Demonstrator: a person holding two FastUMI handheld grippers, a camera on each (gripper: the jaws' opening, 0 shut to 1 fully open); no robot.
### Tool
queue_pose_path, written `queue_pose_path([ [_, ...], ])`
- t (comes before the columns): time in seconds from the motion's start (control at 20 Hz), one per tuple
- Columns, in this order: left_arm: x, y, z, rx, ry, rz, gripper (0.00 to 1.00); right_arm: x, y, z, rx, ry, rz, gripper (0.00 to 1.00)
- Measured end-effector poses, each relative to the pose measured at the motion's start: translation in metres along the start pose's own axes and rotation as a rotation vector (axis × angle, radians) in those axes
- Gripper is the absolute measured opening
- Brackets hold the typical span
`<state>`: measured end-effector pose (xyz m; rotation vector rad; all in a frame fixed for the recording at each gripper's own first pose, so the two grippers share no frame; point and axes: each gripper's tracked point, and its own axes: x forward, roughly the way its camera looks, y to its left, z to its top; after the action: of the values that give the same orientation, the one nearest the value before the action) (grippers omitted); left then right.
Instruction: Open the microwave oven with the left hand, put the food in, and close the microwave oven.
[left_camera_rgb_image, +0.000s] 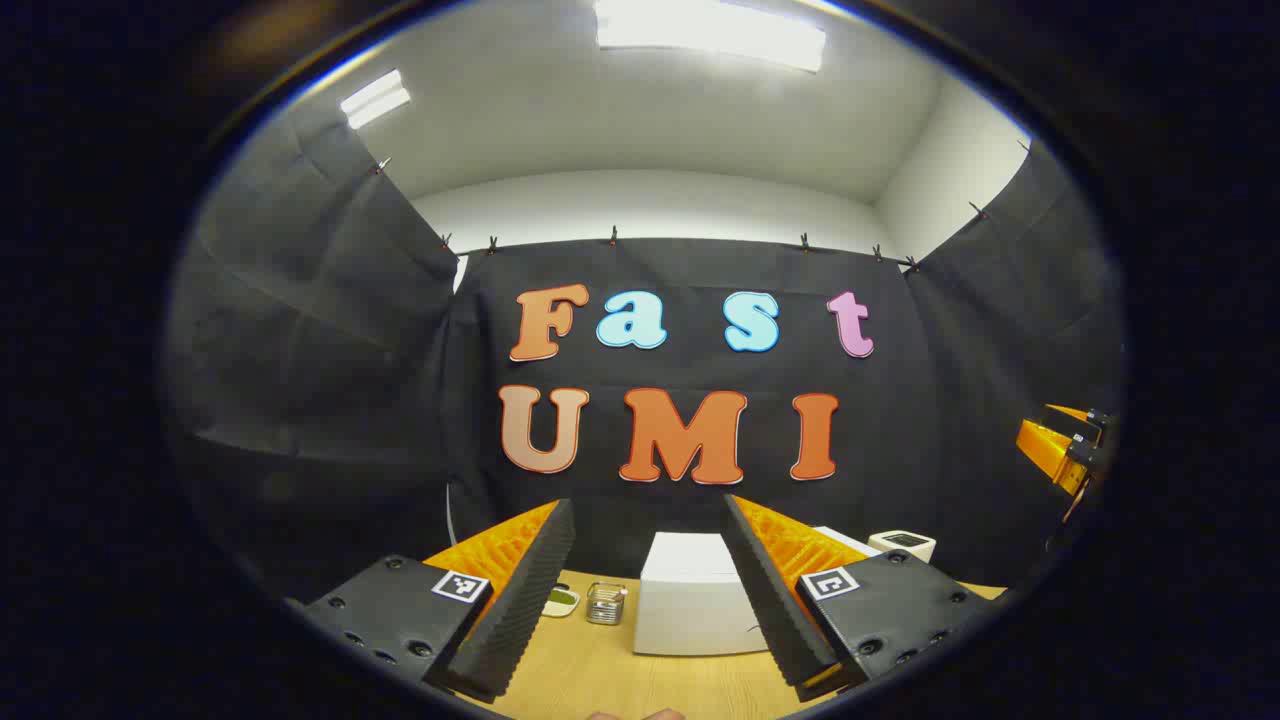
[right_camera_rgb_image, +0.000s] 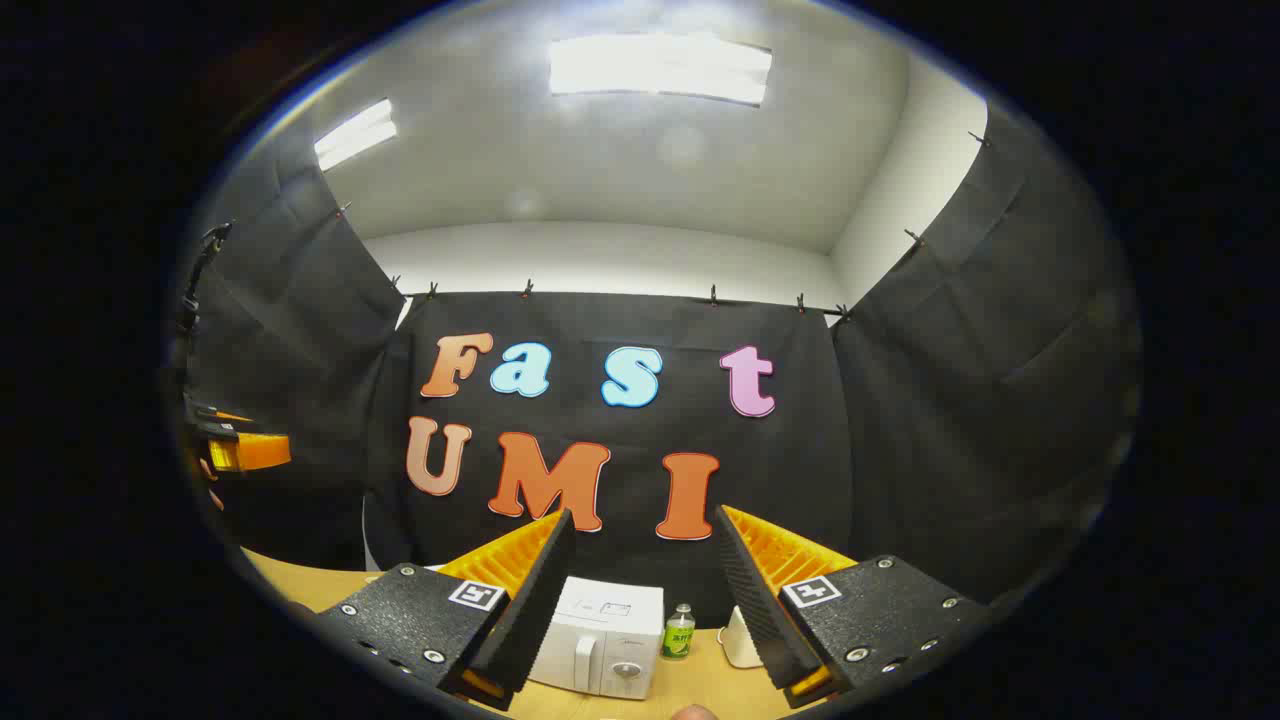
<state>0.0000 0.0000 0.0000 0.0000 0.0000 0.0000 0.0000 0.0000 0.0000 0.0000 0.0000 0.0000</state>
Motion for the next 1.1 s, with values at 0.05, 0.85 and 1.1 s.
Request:
queue_pose_path([
  [0.05, 0.001, 0.001, 0.0, 0.011, -0.001, -0.01, 0.99, -0.001, 0.006, -0.002, -0.006, 0.005, 0.001, 0.86],
  [0.85, 0.036, 0.015, -0.004, 0.054, 0.052, 0.0, 0.94, 0.002, -0.028, 0.014, -0.034, 0.048, -0.093, 0.86],
  [1.1, 0.041, 0.005, -0.002, 0.039, 0.052, -0.007, 0.94, 0.003, -0.034, 0.011, -0.04, 0.079, -0.096, 0.86],
])
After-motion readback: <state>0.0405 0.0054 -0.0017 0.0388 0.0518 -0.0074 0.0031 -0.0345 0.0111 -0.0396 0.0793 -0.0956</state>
